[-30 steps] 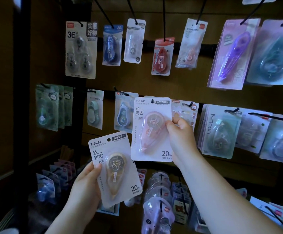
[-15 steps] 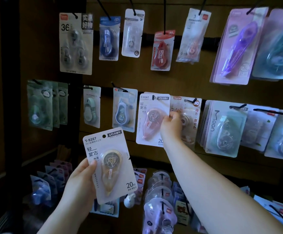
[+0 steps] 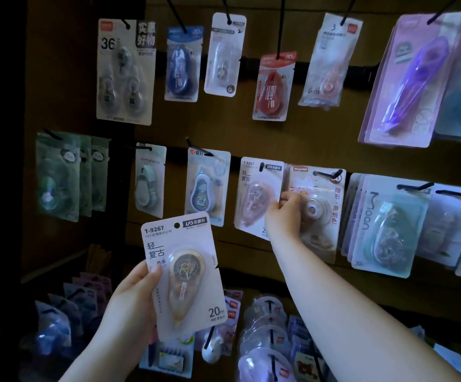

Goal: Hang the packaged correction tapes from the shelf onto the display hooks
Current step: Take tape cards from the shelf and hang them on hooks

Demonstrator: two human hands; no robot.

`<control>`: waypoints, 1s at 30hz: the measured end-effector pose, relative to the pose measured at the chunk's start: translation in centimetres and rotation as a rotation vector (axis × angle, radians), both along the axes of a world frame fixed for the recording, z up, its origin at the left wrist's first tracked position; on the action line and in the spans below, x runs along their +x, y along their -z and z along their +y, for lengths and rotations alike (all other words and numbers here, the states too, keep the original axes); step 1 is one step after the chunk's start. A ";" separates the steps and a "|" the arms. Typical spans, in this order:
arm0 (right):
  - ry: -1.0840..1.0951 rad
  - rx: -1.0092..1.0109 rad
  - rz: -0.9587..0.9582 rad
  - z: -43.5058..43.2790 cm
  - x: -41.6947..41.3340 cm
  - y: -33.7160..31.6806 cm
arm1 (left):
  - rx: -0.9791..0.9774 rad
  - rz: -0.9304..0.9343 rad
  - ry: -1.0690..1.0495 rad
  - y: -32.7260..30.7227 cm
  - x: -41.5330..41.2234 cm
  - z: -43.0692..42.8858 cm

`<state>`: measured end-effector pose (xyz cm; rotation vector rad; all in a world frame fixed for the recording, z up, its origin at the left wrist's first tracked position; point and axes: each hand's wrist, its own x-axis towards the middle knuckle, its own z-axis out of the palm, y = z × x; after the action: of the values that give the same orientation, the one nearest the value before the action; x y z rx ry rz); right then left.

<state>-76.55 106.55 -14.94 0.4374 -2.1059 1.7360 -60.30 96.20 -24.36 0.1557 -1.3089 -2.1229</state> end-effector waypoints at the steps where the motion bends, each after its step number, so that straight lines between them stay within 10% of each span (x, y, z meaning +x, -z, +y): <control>1: 0.007 0.020 0.048 0.2 0.4 0.4 | -0.004 -0.002 0.000 -0.1 0.2 0.2; 6: -0.043 0.029 0.297 1.9 4.2 2.7 | -0.049 0.015 -0.008 -1.0 1.2 1.4; 13: -0.624 0.076 0.109 3.9 9.4 -0.9 | -0.158 0.014 -0.014 -3.8 2.6 4.3; 30: -0.344 0.043 0.102 5.6 6.9 -5.8 | -0.317 -0.044 -0.106 -4.7 0.7 6.8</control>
<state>-69.65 112.12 -9.15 0.9276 -2.0920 1.8033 -59.59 103.00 -19.64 0.1355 -1.6063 -1.8070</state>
